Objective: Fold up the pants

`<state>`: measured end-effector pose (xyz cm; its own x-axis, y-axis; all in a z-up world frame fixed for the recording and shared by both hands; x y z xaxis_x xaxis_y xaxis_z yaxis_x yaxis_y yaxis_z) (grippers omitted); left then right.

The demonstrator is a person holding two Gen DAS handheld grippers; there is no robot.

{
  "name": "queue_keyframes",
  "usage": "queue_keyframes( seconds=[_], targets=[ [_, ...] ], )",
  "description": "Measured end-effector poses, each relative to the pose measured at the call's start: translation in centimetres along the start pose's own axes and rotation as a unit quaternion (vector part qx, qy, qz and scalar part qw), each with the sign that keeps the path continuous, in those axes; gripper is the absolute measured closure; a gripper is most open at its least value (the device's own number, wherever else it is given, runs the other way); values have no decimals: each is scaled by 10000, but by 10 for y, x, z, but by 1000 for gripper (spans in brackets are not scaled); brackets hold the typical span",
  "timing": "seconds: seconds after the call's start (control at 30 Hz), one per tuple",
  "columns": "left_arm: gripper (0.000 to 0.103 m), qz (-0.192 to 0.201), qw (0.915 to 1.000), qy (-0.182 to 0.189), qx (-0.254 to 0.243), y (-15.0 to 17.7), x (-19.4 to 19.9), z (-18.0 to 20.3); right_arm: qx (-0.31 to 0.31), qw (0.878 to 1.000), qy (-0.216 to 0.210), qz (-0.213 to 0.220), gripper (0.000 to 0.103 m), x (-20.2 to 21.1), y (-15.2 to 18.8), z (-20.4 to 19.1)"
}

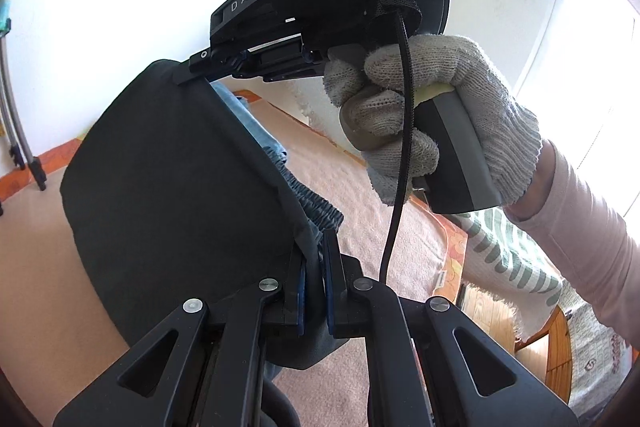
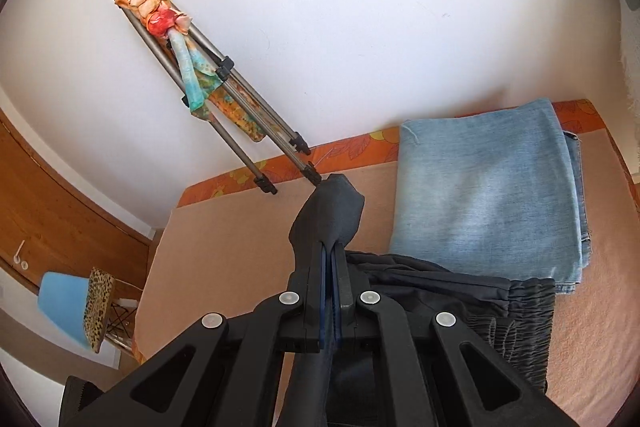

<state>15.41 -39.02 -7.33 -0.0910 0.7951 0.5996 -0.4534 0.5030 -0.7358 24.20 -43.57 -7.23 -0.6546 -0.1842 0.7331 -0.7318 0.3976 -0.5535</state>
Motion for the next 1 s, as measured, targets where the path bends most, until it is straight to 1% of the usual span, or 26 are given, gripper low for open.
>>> queue_keyframes(
  seconds=[0.13, 0.2, 0.27, 0.4, 0.5, 0.6, 0.7, 0.77, 0.8, 0.87, 0.9, 0.93, 0.97, 1.0],
  targets=[
    [97, -255, 9994, 58, -212, 3, -38, 16, -349, 9994, 77, 48, 103, 9, 9, 53],
    [97, -377, 9989, 85, -277, 5, -55, 21, -514, 9985, 183, 67, 103, 9, 14, 79],
    [97, -498, 9982, 96, -319, 9, -71, 25, -703, 9973, 189, 86, 103, 7, 20, 104],
    [97, -614, 9974, 143, -340, 11, -92, 30, -966, 9949, 266, 72, 103, 3, 30, 140],
    [97, -616, 9974, 125, -356, 5, -103, 30, -1061, 9939, 288, 109, 103, 2, 33, 158],
    [97, -742, 9968, 157, -242, 4, -116, 30, -1046, 9937, 393, 103, 103, -2, 34, 170],
    [97, -737, 9970, 136, -212, 5, -118, 29, -932, 9941, 554, 43, 103, -8, 36, 173],
    [97, -731, 9971, 156, -167, 7, -121, 30, -906, 9943, 567, 65, 103, -7, 36, 173],
    [94, -735, 9970, 171, -149, 7, -122, 32, -874, 9945, 578, 86, 103, -6, 35, 173],
    [87, -733, 9969, 256, -144, 9, -122, 36, -746, 9948, 681, 134, 99, -2, 35, 171],
    [87, -729, 9969, 258, -155, 10, -124, 40, -680, 9947, 747, 175, 97, 1, 34, 170],
    [84, -737, 9968, 251, -166, 9, -125, 42, -638, 9943, 825, 215, 95, 5, 32, 169],
    [82, -748, 9967, 234, -193, 9, -126, 45, -618, 9939, 870, 263, 85, 10, 31, 169],
    [81, -740, 9968, 210, -219, 8, -125, 47, -612, 9939, 860, 312, 78, 15, 30, 168]
  ],
)
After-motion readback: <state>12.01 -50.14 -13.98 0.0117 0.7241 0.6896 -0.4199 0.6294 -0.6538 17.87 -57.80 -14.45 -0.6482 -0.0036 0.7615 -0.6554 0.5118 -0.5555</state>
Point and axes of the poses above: each gripper's, at about its wrist camera, not at the fingertips, and x roughly against the way its jaws point, z to its right, y to its underside, the point moved 6 cm from there along -x, roughly the way its jaws point, and after that the axes turned 2 degrees about x, right-handed, at the moved point
